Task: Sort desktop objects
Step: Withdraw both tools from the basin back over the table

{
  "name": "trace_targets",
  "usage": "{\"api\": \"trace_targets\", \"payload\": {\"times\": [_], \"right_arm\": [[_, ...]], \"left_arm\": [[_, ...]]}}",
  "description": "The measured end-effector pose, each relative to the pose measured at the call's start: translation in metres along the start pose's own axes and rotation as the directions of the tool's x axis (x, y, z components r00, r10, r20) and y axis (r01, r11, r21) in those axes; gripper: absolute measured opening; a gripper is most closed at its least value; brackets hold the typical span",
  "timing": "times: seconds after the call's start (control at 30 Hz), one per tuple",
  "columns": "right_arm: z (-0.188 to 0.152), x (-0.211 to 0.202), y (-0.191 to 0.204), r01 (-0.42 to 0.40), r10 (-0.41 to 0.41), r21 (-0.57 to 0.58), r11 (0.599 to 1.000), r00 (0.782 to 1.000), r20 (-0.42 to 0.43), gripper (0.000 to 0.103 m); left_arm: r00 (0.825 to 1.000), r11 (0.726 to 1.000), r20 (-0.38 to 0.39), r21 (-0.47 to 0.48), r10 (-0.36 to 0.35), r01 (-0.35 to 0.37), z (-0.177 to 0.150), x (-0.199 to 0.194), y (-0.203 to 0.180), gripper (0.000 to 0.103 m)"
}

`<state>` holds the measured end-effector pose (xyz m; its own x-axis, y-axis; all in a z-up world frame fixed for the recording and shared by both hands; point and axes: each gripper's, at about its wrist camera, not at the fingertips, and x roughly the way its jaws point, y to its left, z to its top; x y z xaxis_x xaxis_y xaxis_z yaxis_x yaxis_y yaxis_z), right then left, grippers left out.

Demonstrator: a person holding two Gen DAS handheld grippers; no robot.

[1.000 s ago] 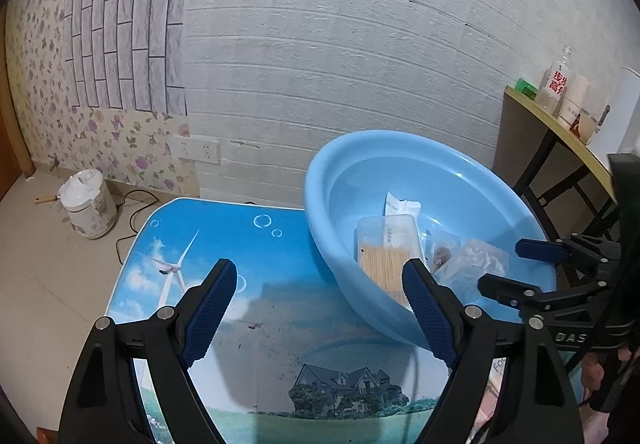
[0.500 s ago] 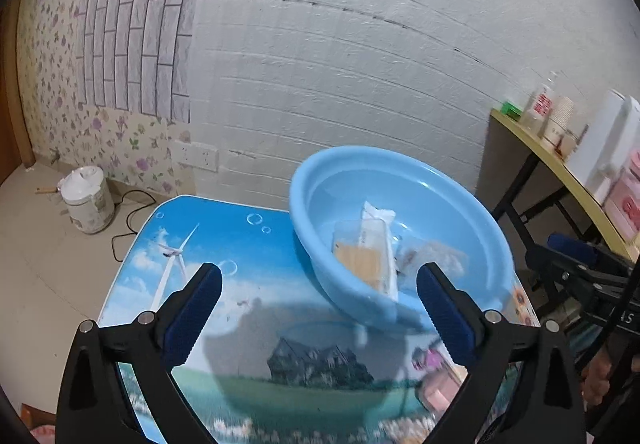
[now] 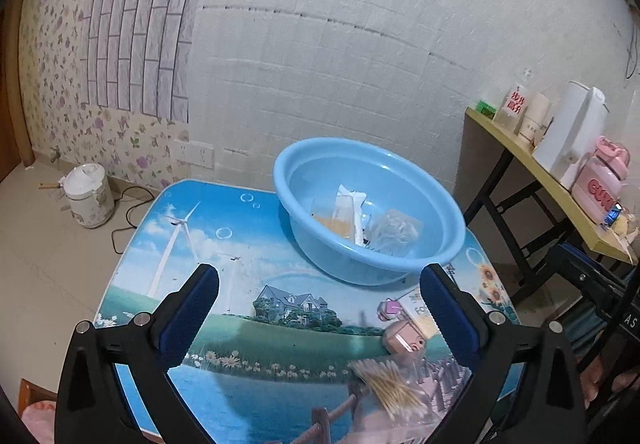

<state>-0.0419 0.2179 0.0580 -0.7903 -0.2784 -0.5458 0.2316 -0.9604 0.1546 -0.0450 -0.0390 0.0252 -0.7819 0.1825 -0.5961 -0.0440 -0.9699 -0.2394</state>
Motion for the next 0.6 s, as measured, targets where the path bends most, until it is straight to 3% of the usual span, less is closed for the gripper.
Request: {"api": "trace_targets", "payload": {"times": [0.13,0.23,0.4,0.6], "right_arm": [[-0.014,-0.030,0.004,0.043,-0.039,-0.042,0.998,0.995,0.089,0.079],[-0.024,-0.039,0.009,0.086,-0.077,-0.081,0.993,0.991,0.112,0.097],[-0.041,-0.036,0.005,0.053,-0.052,-0.036,0.998,0.998,0.042,0.097],[-0.049,-0.031,-0.003,0.050,-0.050,0.019,0.999,0.999,0.017,0.097]], "left_arm": [[1.000,1.000,0.027,0.014,0.005,-0.005,-0.003,-0.015,-0.004,0.103],[1.000,0.999,0.017,0.030,0.022,-0.023,-0.009,-0.017,-0.008,0.103],[0.999,0.998,-0.015,0.043,0.038,-0.037,-0.017,-0.018,-0.011,0.103],[0.998,0.997,-0.037,0.064,0.046,-0.044,-0.026,-0.019,-0.017,0.103]]}}
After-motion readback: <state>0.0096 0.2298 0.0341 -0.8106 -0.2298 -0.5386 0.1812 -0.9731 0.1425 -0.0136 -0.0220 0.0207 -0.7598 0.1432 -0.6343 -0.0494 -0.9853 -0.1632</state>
